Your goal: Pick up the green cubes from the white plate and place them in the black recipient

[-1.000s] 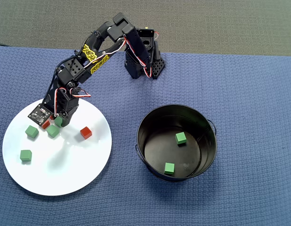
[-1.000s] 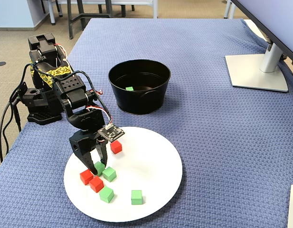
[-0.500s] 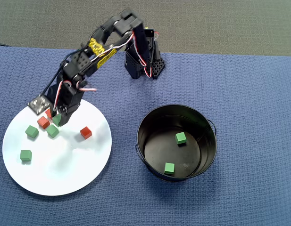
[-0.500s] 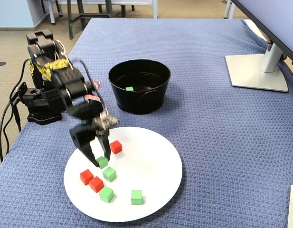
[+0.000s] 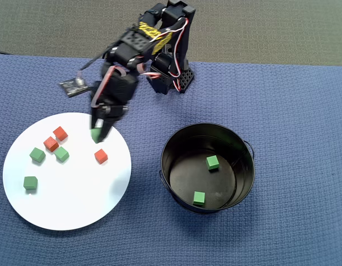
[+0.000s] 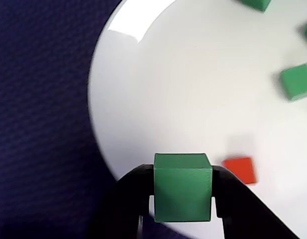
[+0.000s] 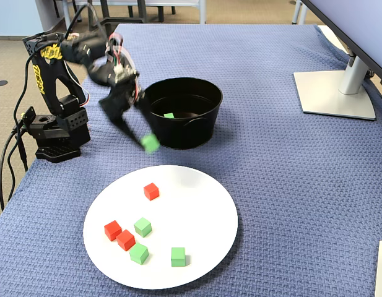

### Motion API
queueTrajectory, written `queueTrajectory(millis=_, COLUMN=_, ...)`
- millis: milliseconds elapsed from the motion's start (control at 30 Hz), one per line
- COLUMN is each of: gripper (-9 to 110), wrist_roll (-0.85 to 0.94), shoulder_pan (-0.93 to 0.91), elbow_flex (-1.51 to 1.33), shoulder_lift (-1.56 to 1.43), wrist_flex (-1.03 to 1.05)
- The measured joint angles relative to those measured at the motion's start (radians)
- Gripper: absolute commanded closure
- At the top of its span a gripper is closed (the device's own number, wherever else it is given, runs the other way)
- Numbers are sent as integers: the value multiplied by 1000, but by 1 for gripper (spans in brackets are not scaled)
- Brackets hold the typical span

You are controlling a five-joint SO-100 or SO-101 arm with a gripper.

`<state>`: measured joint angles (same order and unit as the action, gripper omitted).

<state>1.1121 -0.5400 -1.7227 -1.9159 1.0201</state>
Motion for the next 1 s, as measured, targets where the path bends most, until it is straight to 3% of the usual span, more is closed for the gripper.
queueTrajectory(millis=200, gripper=102, wrist_roll=-430, shoulder_pan=262, elbow_flex=144, shoulder_lift=-28, wrist_flex=144)
queueTrajectory(millis=367, gripper=102, wrist_roll=-747, shoulder_pan=466, elbow_flex=146, shoulder_lift=-25, wrist_flex=107)
queueTrajectory(millis=500, gripper=102, wrist_roll=-891, shoulder_pan=650, elbow_flex=84, shoulder_lift=8, wrist_flex=55)
queueTrajectory(millis=567, gripper=102, wrist_roll=-931, shoulder_pan=726, elbow_flex=64, shoulder_lift=11, wrist_flex=46)
queueTrajectory(millis=667, gripper=80, wrist_roll=-946, shoulder_pan=808, elbow_flex=44, shoulder_lift=11, wrist_flex=37)
queueTrajectory(millis=767, gripper=72, wrist_roll=-905, shoulder_pan=830, elbow_flex=37, shoulder_lift=11, wrist_flex=8)
queueTrajectory(millis=1000, gripper=77, wrist_roll=-683, shoulder_pan=643, elbow_flex=37, shoulder_lift=11, wrist_flex=-32)
